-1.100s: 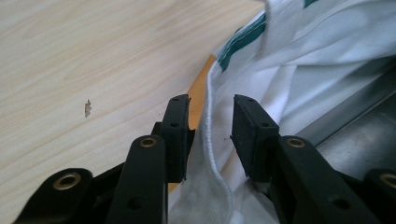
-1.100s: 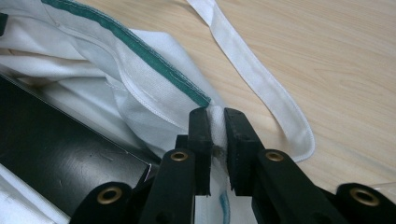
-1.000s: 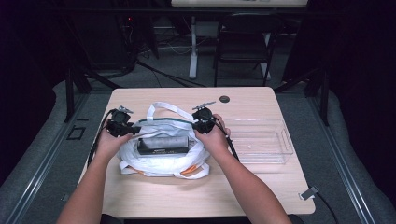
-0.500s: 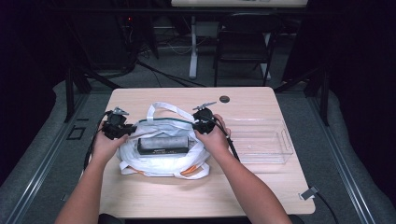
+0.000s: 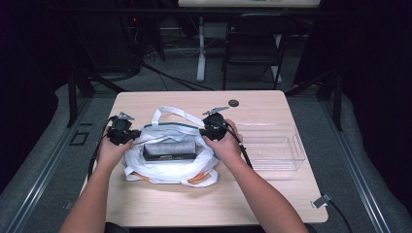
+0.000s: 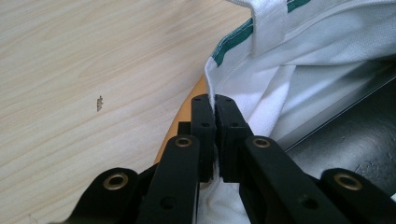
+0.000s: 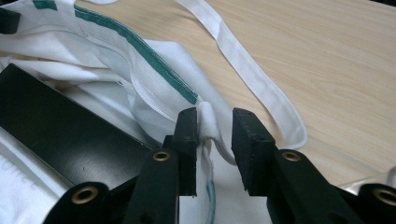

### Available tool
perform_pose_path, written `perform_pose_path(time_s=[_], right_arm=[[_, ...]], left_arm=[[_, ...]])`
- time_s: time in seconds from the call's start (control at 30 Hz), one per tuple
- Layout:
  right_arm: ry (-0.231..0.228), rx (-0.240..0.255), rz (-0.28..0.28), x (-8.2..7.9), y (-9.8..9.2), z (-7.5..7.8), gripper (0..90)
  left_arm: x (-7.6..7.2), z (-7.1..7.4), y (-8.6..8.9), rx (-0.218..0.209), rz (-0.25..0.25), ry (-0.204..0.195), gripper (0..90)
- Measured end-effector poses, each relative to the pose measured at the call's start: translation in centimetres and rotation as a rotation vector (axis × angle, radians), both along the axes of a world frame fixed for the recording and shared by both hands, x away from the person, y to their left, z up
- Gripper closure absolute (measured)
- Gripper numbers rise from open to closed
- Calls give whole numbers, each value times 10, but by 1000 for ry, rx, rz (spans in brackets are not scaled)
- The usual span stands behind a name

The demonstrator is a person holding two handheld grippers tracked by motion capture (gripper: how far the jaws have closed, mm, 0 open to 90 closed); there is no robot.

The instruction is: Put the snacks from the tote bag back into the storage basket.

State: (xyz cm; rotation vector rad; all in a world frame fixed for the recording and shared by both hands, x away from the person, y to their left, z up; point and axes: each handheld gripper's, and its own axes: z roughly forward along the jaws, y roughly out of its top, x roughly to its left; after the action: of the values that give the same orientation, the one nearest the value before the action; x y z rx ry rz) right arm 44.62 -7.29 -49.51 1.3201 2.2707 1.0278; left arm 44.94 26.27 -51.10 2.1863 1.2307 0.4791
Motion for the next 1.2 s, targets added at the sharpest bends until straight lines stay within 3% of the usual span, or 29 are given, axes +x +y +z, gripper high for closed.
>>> perform_pose_path(time_s=[0.3,0.5,0.73,1.2], right_arm=[[-14,23,16,-16,-13,8,693],[-2,17,42,-24,-14,6,762],[25,1,37,-22,-16,-3,868],[44,-12,8,-17,-20,-10,886]], left_arm=[[0,0,-1,5,8,-2,876],[0,-1,-2,7,5,1,876],[1,0,-2,11,7,4,876],[-1,3,-1,12,-25,3,846]])
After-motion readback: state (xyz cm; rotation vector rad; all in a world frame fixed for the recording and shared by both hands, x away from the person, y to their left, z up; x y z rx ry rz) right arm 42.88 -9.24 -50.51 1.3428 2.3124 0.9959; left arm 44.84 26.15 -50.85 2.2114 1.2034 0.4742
